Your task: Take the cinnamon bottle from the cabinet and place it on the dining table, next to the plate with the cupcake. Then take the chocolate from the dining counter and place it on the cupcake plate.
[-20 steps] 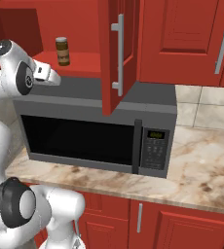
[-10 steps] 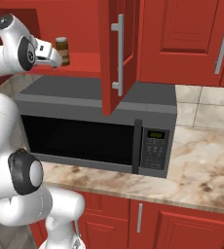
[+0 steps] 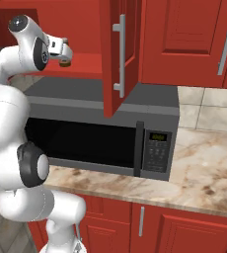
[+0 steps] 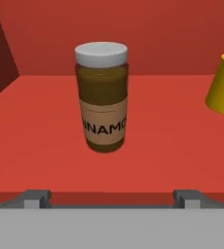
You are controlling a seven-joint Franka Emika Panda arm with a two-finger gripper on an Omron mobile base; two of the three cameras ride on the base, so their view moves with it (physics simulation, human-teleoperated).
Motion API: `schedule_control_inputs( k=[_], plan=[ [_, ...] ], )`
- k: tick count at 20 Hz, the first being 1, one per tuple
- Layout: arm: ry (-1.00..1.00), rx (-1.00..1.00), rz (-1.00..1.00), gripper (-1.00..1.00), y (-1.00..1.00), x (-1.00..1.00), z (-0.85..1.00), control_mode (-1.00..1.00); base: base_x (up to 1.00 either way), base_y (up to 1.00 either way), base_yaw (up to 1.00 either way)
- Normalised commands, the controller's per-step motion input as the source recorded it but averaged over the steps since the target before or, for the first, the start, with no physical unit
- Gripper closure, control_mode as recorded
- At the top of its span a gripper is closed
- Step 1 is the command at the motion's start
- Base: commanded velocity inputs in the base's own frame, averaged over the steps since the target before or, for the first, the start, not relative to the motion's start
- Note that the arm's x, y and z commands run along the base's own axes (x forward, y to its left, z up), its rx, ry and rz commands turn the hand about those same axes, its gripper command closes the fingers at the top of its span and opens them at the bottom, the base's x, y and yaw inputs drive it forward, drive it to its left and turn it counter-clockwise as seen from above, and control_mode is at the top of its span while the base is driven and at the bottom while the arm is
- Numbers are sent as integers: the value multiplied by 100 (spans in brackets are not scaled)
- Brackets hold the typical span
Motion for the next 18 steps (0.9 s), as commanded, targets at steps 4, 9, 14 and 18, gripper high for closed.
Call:
schedule_control_inputs(
  k=[4,9,14,18],
  plan=[
    [-7,0,0,-100,7,63,0,-100,0,0,0],
    [-1,0,0,-100,16,49,3,-100,0,0,0],
    [0,0,0,-100,10,45,6,-100,0,0,0],
    [0,4,0,-100,0,25,3,-100,0,0,0]
  ],
)
